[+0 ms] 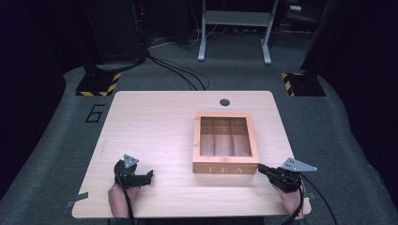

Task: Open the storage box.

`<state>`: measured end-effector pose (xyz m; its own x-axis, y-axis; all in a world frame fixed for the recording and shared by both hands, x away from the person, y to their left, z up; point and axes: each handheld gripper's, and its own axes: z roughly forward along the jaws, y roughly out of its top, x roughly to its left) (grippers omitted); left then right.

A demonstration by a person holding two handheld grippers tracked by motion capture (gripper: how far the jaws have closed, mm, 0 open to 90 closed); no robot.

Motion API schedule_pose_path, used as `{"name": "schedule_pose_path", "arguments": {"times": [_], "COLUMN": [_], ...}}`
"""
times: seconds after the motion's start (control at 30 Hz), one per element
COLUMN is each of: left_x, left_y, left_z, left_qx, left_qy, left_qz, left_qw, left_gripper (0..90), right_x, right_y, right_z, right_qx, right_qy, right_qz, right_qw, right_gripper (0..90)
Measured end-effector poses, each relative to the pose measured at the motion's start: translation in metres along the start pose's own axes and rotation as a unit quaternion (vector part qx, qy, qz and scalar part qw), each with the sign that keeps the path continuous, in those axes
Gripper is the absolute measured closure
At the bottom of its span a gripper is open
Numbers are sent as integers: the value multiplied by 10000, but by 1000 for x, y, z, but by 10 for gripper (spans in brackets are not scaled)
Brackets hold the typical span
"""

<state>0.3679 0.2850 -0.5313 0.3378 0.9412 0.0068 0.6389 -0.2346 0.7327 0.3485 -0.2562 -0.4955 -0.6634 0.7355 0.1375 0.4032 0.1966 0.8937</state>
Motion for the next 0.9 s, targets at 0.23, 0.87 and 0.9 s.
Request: {"name": "schedule_pose_path", "arguments": {"times": [0.23,0.87,0.9], "left_x": [0,0,0], "left_y": [0,0,0], "left_z": [0,0,0], "left_qx": [0,-1,-1], "left_qy": [0,2,-4], "left_qz": [-2,-2,-2], "left_qw": [10000,10000,10000], "left_gripper": [49,49,49], "right_x": [0,-30,-31], "right_y": [-3,-36,-36], "right_z": [-3,-13,-11], "right_qx": [15,1064,1181], "right_qy": [-105,-1505,-1530], "right_qz": [-6,448,439], "right_qw": [9999,9818,9802], "right_gripper": [863,232,208]}}
